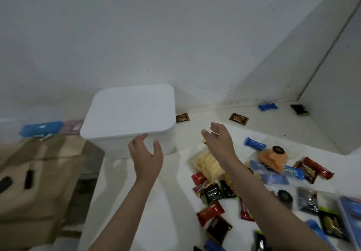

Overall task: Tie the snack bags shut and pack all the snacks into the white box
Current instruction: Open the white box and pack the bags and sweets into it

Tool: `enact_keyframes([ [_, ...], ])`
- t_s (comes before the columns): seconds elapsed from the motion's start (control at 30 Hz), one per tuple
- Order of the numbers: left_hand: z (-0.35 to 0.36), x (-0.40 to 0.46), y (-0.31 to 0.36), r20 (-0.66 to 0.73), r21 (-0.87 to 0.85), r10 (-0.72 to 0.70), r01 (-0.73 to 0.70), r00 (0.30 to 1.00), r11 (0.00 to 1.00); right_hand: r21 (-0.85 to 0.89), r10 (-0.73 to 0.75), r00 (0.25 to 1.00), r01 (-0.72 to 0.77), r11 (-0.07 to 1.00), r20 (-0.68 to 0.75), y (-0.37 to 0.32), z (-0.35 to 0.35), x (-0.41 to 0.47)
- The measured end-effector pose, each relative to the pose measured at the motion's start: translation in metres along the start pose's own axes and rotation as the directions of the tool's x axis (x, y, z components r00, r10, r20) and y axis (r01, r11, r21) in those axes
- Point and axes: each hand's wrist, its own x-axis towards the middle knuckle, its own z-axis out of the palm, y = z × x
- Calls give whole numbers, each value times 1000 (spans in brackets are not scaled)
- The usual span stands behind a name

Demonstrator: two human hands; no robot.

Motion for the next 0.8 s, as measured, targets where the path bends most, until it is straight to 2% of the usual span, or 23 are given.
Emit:
enact_keyframes([
  [0.13, -70, 52, -33, -224, 49, 0, 11, 975, 999, -92, -74, 997, 74, 993, 1, -32, 69, 9],
  [0.2, -98, 81, -48, -264, 112, -54, 86, 963, 990, -163, -63, 998, 63, 985, 3, -45, 97, 21],
  [0.33, -126, 144, -81, -93, 254, -158, 177, 983, 951, -300, 0, 998, -19, 954, -62, -57, 139, 48],
  [0.4, -128, 165, -86, 11, 285, -250, 236, 968, 929, -344, 31, 993, -70, 936, -118, -54, 152, 59],
  [0.47, -124, 178, -84, 76, 313, -275, 239, 958, 919, -369, 38, 989, -90, 925, -145, -45, 160, 65],
  [0.53, -119, 184, -83, 67, 295, -263, 233, 962, 927, -398, -4, 987, -61, 916, -160, -35, 163, 71],
  [0.63, -114, 186, -91, 8, 181, -257, 251, 966, 951, -412, -90, 980, 10, 911, -176, -27, 162, 78],
  [0.8, -111, 186, -108, -54, -54, -176, 174, 983, 983, -301, -208, 952, 136, 944, -223, -21, 162, 77],
])
